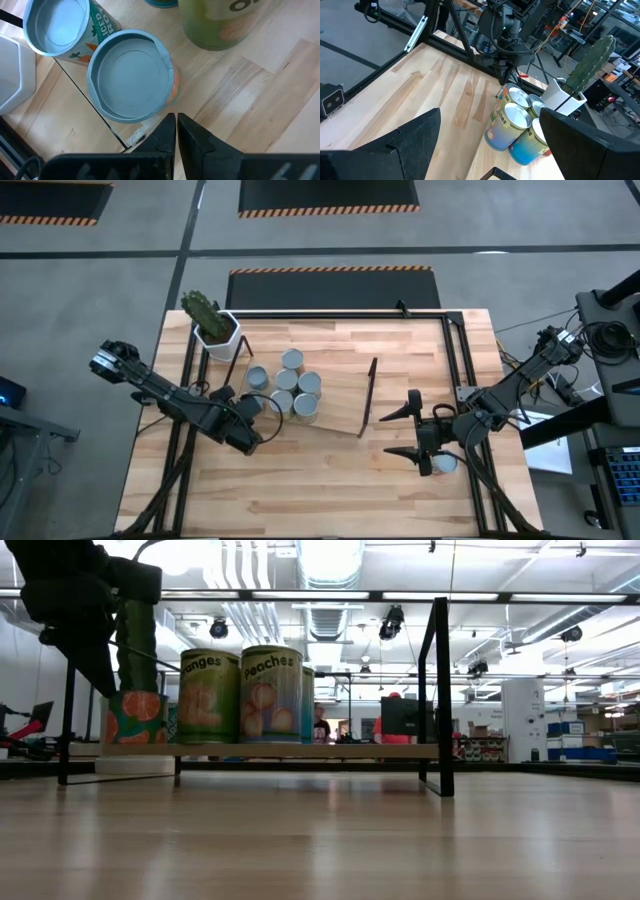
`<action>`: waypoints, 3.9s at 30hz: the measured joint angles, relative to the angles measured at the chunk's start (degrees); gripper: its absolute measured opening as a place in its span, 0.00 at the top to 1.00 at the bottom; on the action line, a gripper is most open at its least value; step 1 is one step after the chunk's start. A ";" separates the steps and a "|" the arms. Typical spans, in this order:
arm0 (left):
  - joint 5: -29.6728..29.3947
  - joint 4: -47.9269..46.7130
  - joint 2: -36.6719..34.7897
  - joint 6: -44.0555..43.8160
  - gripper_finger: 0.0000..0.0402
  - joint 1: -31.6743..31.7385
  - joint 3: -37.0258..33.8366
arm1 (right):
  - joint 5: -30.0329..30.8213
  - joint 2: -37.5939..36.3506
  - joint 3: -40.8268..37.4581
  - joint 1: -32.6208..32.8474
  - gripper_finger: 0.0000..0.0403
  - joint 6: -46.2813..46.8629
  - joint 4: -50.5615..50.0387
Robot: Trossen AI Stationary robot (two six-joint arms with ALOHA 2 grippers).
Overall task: Pick and place cans onto a shelf
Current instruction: Adjust the small canned oranges can on the shelf
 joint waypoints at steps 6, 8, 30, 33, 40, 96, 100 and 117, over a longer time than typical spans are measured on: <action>-0.02 -0.20 0.01 0.00 1.00 0.00 0.00 | 0.00 0.00 0.00 0.00 0.19 0.00 -0.01; -0.24 -0.60 0.03 -0.03 1.00 0.00 -0.01 | 0.00 0.00 0.00 0.00 0.19 0.00 0.00; -2.02 -4.31 0.03 -2.09 1.00 -0.21 3.10 | 0.00 0.00 0.00 0.00 0.19 0.00 -0.02; -0.66 -4.39 0.03 -0.68 1.00 -0.31 4.98 | -0.02 0.00 0.00 -0.01 0.19 0.01 -0.02; 1.44 -4.33 0.03 -0.23 1.00 -0.48 7.02 | -0.02 0.00 0.00 -0.01 0.19 0.07 -0.15; -16.98 3.61 -0.03 6.05 1.00 -2.05 -1.59 | -0.01 0.00 0.00 0.00 0.19 -0.02 -0.02; -17.15 3.02 -0.01 6.04 1.00 -2.05 -1.90 | 0.00 0.00 0.00 -0.01 0.19 -0.03 -0.02; -13.64 3.06 0.01 2.65 1.00 -2.16 -2.94 | 0.00 0.00 0.00 -0.02 0.19 0.00 -0.02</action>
